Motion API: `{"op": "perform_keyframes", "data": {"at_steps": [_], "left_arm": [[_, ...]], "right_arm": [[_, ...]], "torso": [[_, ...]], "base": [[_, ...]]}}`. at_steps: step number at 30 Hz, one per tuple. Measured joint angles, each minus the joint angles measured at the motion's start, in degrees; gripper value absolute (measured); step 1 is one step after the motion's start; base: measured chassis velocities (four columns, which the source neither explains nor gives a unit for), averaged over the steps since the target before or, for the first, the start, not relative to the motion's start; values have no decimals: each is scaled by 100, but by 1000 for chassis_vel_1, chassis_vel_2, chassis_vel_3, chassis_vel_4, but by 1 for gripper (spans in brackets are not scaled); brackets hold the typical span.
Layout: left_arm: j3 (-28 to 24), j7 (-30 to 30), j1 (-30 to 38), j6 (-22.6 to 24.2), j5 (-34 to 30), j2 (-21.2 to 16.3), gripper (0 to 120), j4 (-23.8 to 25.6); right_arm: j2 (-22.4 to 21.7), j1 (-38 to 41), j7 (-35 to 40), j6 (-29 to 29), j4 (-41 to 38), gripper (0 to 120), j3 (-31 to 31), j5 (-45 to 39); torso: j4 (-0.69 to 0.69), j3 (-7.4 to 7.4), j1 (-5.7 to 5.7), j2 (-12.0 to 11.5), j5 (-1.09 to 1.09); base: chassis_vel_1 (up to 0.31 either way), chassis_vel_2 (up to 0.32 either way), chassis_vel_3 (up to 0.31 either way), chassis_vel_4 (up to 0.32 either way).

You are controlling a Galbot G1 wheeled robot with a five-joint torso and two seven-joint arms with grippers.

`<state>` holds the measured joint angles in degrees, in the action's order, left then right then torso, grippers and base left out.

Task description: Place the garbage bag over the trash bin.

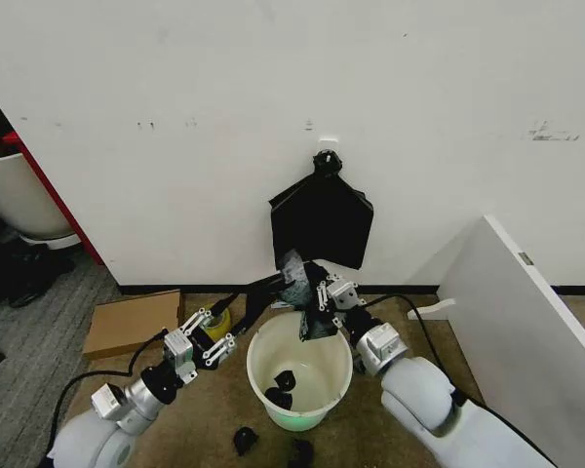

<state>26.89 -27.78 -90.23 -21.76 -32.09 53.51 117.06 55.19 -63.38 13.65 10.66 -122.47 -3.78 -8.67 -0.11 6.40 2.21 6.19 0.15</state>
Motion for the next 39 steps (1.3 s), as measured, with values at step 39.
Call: {"op": "perform_keyframes", "data": {"at_steps": [39], "left_arm": [[-800,1337,361,2285,-1569,204,52,323]], "right_arm": [[254,153,355,404,-600,0,-1187,-433]], "torso": [[-1,0,0,0,0]], "base": [[0,0,0,0]]}}
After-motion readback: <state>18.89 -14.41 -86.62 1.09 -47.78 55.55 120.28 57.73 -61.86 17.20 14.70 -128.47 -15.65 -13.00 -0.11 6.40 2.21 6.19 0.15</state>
